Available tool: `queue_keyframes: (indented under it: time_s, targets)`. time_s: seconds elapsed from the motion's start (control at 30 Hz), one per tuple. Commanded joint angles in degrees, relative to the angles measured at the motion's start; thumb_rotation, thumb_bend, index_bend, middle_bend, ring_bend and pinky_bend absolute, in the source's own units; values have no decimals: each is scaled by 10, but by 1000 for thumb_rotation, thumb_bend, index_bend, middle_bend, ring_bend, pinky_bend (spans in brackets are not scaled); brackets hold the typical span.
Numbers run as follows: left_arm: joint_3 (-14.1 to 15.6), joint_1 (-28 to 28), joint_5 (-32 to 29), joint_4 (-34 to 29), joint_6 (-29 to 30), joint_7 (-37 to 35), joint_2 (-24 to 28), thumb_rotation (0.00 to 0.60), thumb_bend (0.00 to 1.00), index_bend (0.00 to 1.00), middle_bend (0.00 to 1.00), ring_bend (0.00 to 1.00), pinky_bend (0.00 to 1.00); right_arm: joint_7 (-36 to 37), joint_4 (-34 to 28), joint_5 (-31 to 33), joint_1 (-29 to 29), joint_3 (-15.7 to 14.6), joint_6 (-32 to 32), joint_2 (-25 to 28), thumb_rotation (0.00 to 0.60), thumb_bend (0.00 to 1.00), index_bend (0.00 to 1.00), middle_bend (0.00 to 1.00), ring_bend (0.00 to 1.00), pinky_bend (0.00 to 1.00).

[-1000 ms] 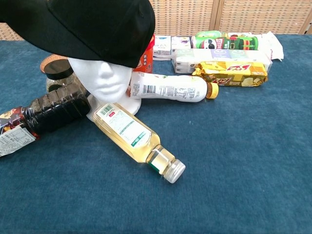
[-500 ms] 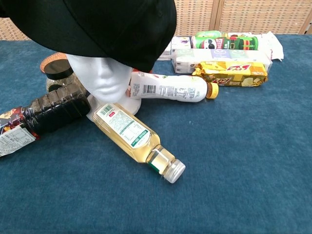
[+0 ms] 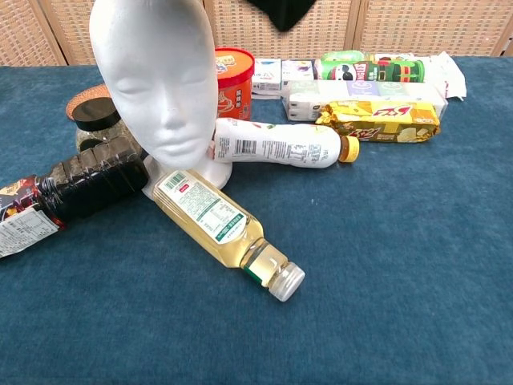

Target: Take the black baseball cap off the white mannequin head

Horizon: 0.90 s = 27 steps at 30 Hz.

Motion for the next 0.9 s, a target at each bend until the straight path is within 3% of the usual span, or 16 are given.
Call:
queue_keyframes:
  time_s: [0.03, 0.27, 0.53, 0.7, 0.9]
  targets:
    - [-25, 2, -36, -31, 9, 8, 21, 600, 313, 702, 616, 497, 637, 0, 1, 0, 0, 0, 0, 0, 600, 0, 152, 38, 16, 0]
    - [-45, 28, -126, 7, 37, -66, 41, 600, 313, 702, 616, 498, 637, -2, 2, -6, 0, -4, 0, -2, 600, 0, 152, 38, 16, 0]
    - [-61, 52, -276, 137, 23, -192, 16, 600, 313, 709, 620, 499, 643, -26, -5, -18, 5, -13, -12, -8, 600, 0, 152, 38, 17, 0]
    - [-61, 51, -356, 192, -25, -183, -18, 600, 331, 711, 620, 498, 644, -31, -14, -27, 6, -18, -13, -8, 600, 0, 151, 38, 16, 0]
    - [-53, 40, -426, 199, -81, -153, -63, 600, 334, 712, 620, 501, 651, -28, -15, -30, 5, -21, -12, -6, 600, 0, 152, 38, 17, 0]
